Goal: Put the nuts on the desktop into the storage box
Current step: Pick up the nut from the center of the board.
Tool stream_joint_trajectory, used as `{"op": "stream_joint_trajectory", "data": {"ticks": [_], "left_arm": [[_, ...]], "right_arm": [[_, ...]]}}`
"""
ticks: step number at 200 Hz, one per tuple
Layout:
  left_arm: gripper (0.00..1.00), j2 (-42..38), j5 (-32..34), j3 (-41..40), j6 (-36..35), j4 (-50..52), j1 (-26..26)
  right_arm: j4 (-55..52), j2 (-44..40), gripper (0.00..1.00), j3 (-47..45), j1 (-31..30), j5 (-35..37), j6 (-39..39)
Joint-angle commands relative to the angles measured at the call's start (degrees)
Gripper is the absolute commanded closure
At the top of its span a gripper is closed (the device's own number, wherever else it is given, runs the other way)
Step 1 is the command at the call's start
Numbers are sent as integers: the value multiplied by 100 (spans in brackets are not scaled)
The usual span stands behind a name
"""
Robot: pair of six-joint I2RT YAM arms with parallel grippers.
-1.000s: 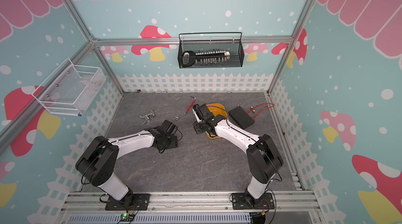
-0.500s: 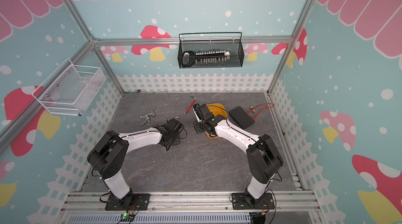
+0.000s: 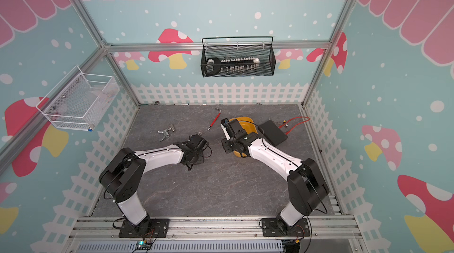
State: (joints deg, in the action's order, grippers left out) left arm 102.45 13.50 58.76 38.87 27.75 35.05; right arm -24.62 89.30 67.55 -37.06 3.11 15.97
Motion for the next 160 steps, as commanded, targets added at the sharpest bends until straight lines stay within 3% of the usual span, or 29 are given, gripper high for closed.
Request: {"op": "stream_joint_trajectory", "data": {"ticks": [1,37,100,160], "left_arm": [[100,236,-357,-154,130,222,103],[100,119,-391,463,-22,265,334],[100,416,-393,2635,-515,92,1068],[100,1715,-1203,3855,-731,-136,1195]], "right_arm": [[-97,-337,63,-222,64,-78,-87],[-96,-708,62,-515,462,112,194],[140,-1250,62,-1088,1075,223,465],[209,-1569,61,-1626,1100,-24,241]]}}
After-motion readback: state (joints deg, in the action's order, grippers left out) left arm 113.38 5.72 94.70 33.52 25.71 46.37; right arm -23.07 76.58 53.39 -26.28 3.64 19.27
